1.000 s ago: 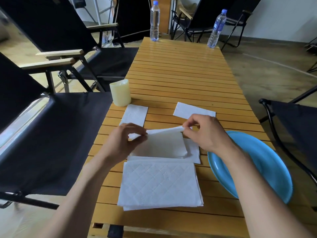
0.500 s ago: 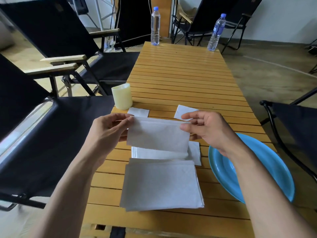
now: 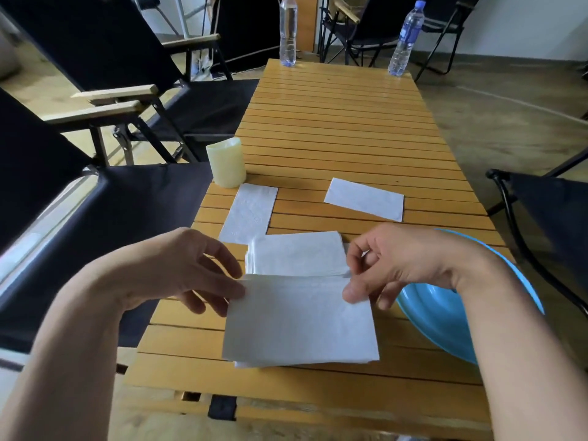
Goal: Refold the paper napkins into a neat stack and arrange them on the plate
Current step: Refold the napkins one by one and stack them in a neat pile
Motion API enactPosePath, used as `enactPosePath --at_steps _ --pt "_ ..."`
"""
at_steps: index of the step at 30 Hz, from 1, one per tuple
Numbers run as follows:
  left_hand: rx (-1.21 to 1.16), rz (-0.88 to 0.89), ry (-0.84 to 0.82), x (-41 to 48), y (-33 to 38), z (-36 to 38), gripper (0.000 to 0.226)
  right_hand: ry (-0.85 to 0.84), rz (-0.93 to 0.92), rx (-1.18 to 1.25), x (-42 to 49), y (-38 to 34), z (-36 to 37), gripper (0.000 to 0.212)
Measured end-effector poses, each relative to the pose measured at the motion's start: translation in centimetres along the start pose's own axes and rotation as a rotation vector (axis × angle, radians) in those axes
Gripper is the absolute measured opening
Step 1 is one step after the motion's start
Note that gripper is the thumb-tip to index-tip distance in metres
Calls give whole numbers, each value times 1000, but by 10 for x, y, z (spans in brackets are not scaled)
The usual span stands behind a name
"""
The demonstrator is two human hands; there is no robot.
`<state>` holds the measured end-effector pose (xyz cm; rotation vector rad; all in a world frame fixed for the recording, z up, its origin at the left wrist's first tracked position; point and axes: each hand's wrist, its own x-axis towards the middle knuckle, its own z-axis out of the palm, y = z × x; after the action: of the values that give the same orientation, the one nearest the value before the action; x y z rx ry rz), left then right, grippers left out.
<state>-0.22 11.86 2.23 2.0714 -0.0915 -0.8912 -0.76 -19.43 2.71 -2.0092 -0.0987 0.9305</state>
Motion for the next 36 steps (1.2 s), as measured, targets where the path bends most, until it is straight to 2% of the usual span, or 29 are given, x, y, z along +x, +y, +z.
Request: enactPosePath --at_steps 11,14,16,18,20,22,23,27,31,36 --pt "96 -58 37 12 -9 2 54 86 133 -261 12 1 4 49" --pt "102 -70 27 14 -13 -3 53 96 128 -282 13 3 3 52" --pt "89 -60 56 15 -17 -9 47 163 87 -225 15 3 -1 53" --pt "15 -15 194 21 -23 -14 40 330 -2 -102 22 7 -7 44" --pt "-44 81 425 37 -28 -10 27 540 -99 -37 39 16 -10 24" --pt "46 219 626 59 -30 1 21 722 -147 -160 59 26 -8 7" --pt "114 277 682 69 -30 8 21 769 -150 -259 68 31 -4 9" --pt "260 333 737 97 -34 30 26 758 -191 -448 97 43 7 31" --pt "353 362 726 112 -35 37 24 786 -234 -434 104 46 8 27" --pt "291 376 731 113 -32 34 22 769 -251 -404 103 44 8 20"
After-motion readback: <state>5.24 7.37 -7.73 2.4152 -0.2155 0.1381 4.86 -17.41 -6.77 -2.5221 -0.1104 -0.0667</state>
